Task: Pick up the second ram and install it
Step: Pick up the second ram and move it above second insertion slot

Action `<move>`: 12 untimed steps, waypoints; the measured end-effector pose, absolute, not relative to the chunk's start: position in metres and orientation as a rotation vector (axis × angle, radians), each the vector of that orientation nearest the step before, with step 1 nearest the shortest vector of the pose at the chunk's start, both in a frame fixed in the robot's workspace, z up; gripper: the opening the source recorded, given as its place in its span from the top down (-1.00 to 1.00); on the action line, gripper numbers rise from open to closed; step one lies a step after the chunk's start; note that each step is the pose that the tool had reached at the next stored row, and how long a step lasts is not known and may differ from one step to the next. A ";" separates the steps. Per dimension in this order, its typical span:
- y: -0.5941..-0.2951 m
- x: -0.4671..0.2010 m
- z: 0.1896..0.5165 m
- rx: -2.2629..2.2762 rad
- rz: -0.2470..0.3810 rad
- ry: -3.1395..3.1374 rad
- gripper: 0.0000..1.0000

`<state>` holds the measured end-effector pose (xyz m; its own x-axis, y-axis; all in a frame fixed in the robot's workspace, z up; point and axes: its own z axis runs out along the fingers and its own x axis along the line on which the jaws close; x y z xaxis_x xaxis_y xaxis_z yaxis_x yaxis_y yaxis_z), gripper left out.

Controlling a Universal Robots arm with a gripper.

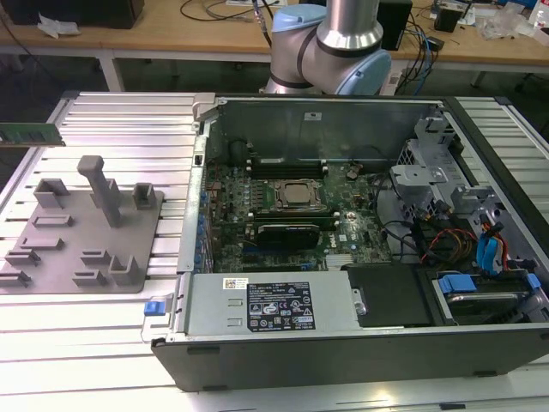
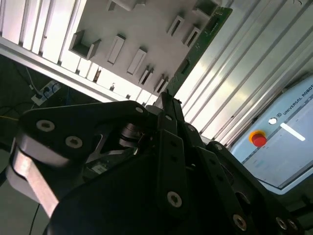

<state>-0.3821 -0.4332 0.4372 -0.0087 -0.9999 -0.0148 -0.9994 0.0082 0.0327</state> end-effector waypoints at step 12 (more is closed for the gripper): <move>-0.433 -0.361 0.437 2.202 -0.051 -2.221 0.81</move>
<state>-0.3615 -0.4333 0.4373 -0.0085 -0.9999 -0.0131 -0.9994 0.0081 0.0327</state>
